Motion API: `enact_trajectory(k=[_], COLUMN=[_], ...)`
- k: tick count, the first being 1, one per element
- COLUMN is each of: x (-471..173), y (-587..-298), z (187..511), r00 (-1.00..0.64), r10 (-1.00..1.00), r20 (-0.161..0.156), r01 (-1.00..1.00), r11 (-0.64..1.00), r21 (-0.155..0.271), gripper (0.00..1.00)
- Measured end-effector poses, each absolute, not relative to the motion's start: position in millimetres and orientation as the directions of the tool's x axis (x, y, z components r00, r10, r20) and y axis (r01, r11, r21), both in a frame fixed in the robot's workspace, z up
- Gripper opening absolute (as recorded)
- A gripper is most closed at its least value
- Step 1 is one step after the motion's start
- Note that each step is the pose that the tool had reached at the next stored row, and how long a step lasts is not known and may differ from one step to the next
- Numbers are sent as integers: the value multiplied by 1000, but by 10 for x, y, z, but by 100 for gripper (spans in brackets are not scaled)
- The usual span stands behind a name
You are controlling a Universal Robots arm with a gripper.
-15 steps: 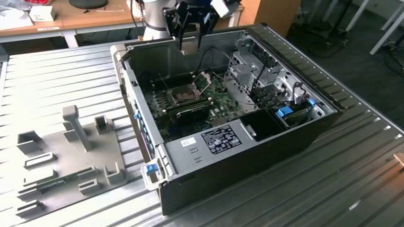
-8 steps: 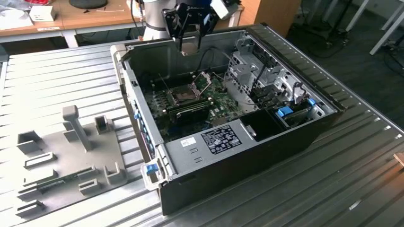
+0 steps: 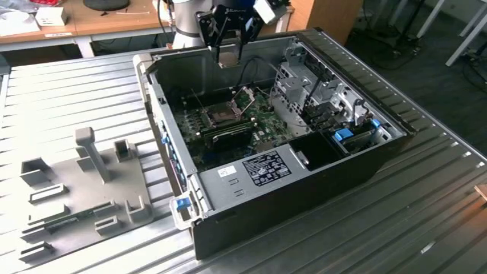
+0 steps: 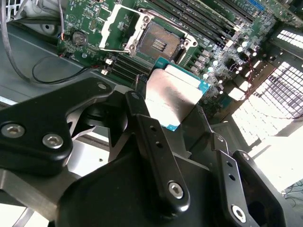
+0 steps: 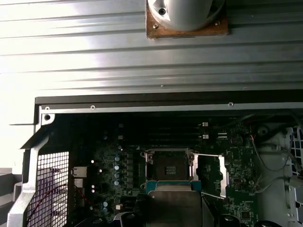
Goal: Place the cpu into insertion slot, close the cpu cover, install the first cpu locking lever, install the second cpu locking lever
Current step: 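Place the cpu into insertion slot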
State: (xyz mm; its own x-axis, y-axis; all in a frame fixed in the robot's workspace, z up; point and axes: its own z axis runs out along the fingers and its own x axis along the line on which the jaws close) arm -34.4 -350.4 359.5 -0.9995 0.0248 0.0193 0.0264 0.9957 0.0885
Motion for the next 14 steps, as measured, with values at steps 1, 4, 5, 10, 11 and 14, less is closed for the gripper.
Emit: enact_trajectory(k=[1,4,5,10,11,14], x=[-344,-344,-344,-344,-344,-344], y=[-3504,-3504,-3504,-3504,-3504,-3503], z=[3594,3594,3593,3554,3543,3507], r00=[-1000,-1000,-1000,-1000,-1000,-1000], r10=[25,25,25,25,25,25], r20=[19,19,19,19,19,19], r01=[26,26,26,26,26,26], r11=[996,996,996,996,996,996], r21=[89,89,89,89,89,89], gripper=[54,54,54,54,54,54])
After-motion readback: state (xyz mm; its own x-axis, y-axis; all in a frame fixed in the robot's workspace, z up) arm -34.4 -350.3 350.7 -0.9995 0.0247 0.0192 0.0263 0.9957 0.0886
